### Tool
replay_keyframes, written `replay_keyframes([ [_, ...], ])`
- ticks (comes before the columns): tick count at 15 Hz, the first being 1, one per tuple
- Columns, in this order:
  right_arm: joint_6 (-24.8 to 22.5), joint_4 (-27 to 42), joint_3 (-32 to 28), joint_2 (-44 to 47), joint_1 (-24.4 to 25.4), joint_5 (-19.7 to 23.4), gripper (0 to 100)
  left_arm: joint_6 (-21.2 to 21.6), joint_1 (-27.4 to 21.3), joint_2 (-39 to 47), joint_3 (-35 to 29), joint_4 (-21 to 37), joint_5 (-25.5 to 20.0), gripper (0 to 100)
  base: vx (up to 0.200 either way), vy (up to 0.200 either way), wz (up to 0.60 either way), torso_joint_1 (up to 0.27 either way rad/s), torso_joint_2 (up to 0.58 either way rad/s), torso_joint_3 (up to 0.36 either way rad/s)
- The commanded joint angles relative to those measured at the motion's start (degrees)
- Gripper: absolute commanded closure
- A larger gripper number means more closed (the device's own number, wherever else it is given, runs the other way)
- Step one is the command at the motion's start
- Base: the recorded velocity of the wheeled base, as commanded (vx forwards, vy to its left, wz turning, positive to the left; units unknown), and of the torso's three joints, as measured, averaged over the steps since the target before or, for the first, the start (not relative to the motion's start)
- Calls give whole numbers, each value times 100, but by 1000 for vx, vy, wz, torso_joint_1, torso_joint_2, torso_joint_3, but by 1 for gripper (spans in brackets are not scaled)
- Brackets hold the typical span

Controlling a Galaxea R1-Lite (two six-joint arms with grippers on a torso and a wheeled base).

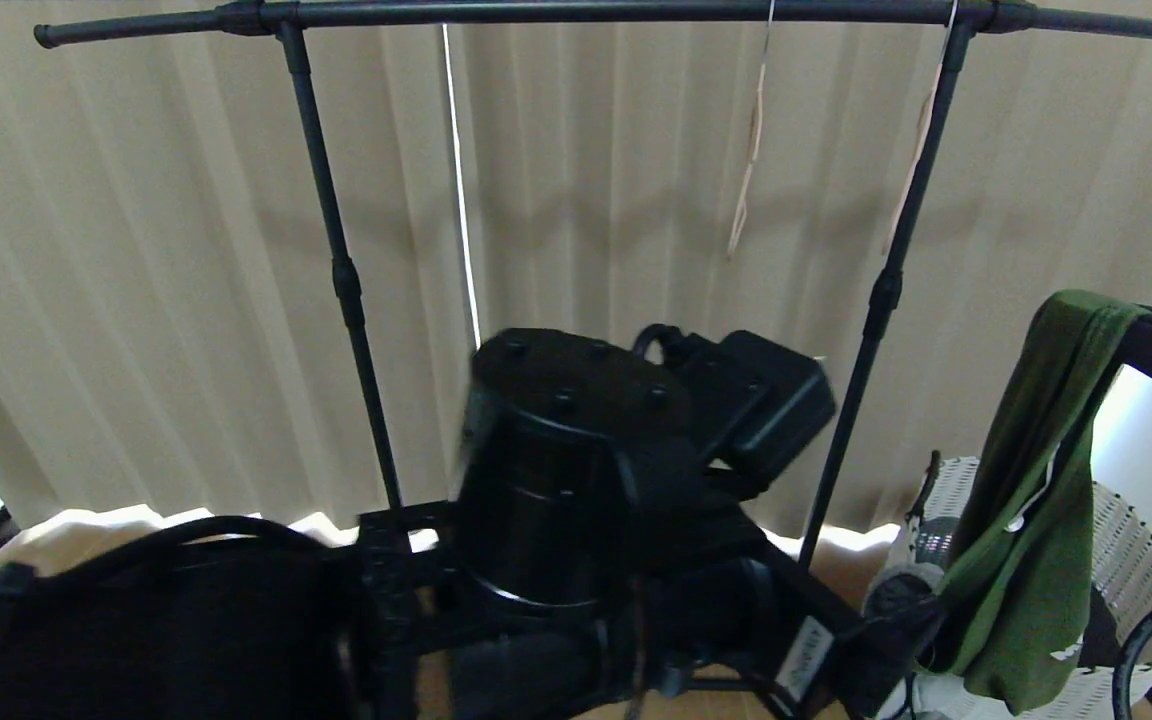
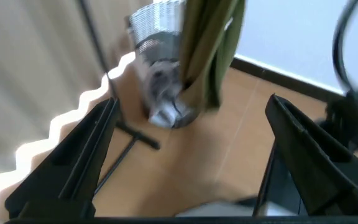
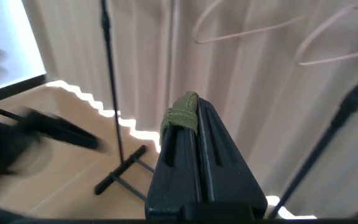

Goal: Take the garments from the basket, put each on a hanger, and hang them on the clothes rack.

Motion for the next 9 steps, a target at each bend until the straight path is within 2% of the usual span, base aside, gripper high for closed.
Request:
replay_keyframes([
  [1, 6, -19, -17, 18, 68, 26, 100, -96, -240, 1236, -988, -35, 297, 0, 0, 0, 0, 0, 0, 0],
  [2, 6, -19, -17, 0, 86, 35, 100, -166, -249, 1543, -1304, -35, 525, 0, 0, 0, 0, 0, 0, 0],
  [4, 6, -19, -17, -17, 95, 35, 100, -219, -249, 1860, -1620, -27, 675, 0, 0, 0, 0, 0, 0, 0],
  [6, 14, -19, -17, -44, 95, 35, 100, -228, -240, 2080, -1761, -35, 701, 0, 0, 0, 0, 0, 0, 0],
  [9, 6, -19, 9, -114, 95, 35, 100, -245, -161, 2229, -1779, -35, 991, 0, 0, 0, 0, 0, 0, 0],
])
